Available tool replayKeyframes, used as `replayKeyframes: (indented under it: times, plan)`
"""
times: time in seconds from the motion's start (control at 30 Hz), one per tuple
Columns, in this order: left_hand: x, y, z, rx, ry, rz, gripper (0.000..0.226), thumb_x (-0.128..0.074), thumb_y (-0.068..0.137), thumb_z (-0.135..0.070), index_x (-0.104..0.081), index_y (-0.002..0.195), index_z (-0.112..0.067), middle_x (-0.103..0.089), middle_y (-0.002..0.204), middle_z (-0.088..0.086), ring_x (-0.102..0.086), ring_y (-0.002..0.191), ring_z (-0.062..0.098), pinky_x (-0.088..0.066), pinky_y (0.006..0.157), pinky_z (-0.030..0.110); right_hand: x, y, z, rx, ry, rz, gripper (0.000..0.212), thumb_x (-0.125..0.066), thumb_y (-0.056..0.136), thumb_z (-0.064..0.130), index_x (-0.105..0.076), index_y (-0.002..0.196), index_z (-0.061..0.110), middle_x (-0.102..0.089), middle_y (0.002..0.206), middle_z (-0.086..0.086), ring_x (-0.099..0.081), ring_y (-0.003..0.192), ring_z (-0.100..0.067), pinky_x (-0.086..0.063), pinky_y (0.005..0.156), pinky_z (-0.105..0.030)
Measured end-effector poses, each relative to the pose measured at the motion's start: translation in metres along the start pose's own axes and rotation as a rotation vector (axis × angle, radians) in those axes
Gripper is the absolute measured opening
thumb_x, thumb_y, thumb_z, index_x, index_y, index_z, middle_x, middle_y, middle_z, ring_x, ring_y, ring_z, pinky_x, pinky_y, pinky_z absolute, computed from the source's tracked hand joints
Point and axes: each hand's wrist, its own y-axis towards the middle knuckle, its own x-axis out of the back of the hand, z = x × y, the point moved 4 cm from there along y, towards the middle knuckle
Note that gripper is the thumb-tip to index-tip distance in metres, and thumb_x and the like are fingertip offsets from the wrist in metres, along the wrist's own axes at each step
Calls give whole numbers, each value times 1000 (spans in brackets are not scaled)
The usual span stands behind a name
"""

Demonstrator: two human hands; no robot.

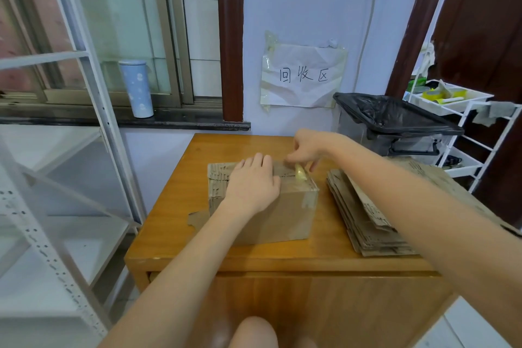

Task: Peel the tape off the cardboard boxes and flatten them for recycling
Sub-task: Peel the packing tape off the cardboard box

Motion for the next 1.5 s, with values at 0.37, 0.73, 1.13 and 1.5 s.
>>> replayKeyframes:
  times: [0.37,0.73,1.13,1.5]
  plan:
    - [1,-3,0,-40,-31,-28,24,-34,98,-30,-45,109,-12,-49,110,6,-47,102,22,-36,89,33,7,0,-11,17,-20,34,30,-74,81,17,-68,106,1,-66,104,-9,-60,82,-13,-51,71,-21]
    - [1,-4,2,-82,-14,-42,20,-34,98,-29,-43,104,-12,-45,105,4,-45,96,20,-34,84,32,-7,4,-4,35,-171,-224,36,-66,79,12,-39,55,14,-37,57,-1,-39,54,-17,-36,53,-24]
    - [1,-2,6,-33,-29,-50,13,-34,97,-29,-32,95,-16,-39,97,1,-36,86,17,-32,78,31,-21,-14,-54,-46,666,-240,18,-54,91,1,-71,94,4,-68,75,-6,-63,64,-11,-54,84,-38]
    - [-1,2,7,-12,-27,-32,14,-34,97,-30,-35,98,-17,-39,97,0,-40,88,17,-37,79,33,-53,-41,-81,-208,1060,-258,16,-54,92,3,-66,101,-3,-65,98,-14,-64,76,-17,-54,52,-21]
